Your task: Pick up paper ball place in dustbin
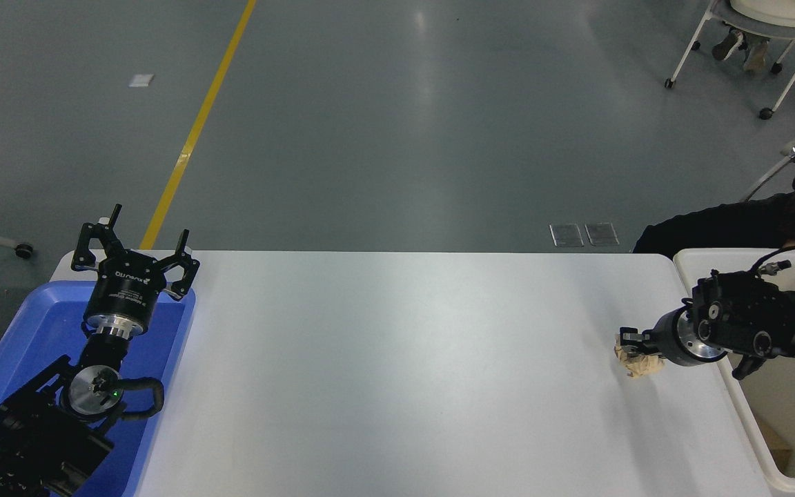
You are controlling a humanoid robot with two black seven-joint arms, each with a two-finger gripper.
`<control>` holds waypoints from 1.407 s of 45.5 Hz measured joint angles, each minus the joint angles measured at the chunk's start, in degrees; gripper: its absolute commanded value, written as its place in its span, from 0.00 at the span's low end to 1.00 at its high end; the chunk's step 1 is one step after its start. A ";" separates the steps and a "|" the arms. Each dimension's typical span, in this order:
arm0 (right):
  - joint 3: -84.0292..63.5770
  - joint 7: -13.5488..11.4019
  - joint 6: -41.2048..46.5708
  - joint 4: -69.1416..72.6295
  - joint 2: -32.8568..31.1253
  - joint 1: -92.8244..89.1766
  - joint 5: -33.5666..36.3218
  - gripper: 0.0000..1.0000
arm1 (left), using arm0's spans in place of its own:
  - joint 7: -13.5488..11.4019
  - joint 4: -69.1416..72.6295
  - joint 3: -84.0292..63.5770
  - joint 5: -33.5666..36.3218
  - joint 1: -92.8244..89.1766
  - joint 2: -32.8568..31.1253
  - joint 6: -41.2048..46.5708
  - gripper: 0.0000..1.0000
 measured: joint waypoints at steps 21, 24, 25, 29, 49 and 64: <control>-17.30 0.18 11.04 25.49 -9.49 41.37 3.73 0.00 | 0.08 -0.03 0.05 0.02 0.07 -0.01 -0.08 1.00; -18.45 0.17 13.87 27.26 -9.79 46.24 4.39 0.00 | 0.08 -0.03 0.04 0.00 0.08 -0.01 -0.09 1.00; -18.69 0.17 14.61 27.74 -9.85 47.50 4.58 0.00 | 0.08 -0.02 0.04 0.02 0.08 -0.01 -0.08 1.00; -19.74 0.11 17.42 29.45 -10.03 52.45 5.16 0.00 | 0.09 -0.02 0.01 0.02 0.09 -0.01 -0.09 1.00; -23.65 -0.46 22.00 31.20 -10.46 61.50 5.32 0.00 | 0.09 -0.03 -0.02 0.02 0.12 -0.01 -0.08 1.00; -24.64 -0.01 19.64 18.00 -18.45 52.01 -2.26 0.00 | 0.07 -0.01 -0.03 0.02 0.18 -0.01 -0.08 1.00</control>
